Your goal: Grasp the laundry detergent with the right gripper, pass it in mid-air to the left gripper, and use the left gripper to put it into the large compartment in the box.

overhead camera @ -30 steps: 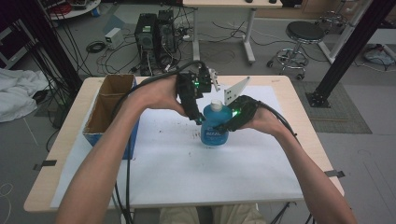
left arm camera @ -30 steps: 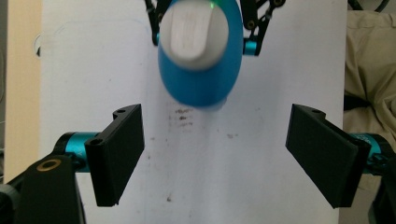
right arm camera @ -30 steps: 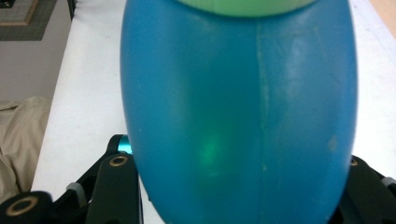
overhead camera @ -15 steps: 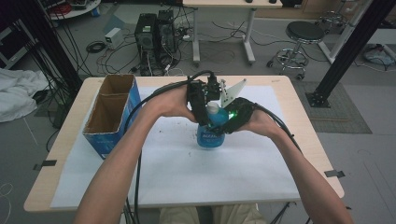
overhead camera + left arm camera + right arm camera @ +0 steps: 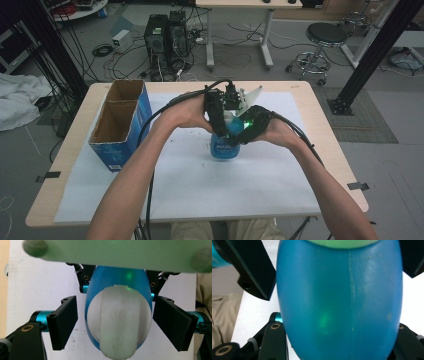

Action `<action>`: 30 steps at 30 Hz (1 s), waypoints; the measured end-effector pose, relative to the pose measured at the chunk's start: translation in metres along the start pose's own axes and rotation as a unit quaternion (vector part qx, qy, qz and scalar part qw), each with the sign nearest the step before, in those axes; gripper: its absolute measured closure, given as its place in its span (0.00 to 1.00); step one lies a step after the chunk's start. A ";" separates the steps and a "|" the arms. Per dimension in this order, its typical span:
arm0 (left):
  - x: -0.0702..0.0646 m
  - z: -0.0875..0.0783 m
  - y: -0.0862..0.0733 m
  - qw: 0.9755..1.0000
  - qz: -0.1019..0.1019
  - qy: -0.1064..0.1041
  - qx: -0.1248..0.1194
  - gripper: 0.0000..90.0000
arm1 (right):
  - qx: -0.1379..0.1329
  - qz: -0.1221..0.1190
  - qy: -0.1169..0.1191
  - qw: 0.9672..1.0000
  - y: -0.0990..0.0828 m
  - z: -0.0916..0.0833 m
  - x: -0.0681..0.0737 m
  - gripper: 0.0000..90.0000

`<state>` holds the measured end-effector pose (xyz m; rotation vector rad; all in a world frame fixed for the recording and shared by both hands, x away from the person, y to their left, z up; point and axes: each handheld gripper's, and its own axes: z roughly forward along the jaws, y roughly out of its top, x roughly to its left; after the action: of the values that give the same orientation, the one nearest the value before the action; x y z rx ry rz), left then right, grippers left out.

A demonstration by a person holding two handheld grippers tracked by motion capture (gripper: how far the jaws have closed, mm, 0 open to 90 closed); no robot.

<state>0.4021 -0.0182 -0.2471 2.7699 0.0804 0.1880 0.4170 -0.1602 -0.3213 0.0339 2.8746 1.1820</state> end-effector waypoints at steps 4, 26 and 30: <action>0.000 0.002 0.000 1.000 0.004 -0.009 0.005 0.26 | 0.003 0.008 0.004 1.000 0.000 0.000 0.002 0.51; -0.002 0.006 -0.002 1.000 0.001 -0.004 0.000 0.36 | 0.004 0.005 0.006 1.000 0.000 0.005 0.002 0.51; -0.003 0.007 -0.003 1.000 0.002 -0.003 0.004 0.37 | 0.005 0.003 0.005 1.000 0.000 0.005 0.002 0.51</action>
<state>0.4000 -0.0181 -0.2546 2.7788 0.0731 0.1797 0.4155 -0.1562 -0.3251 0.0366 2.8902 1.1728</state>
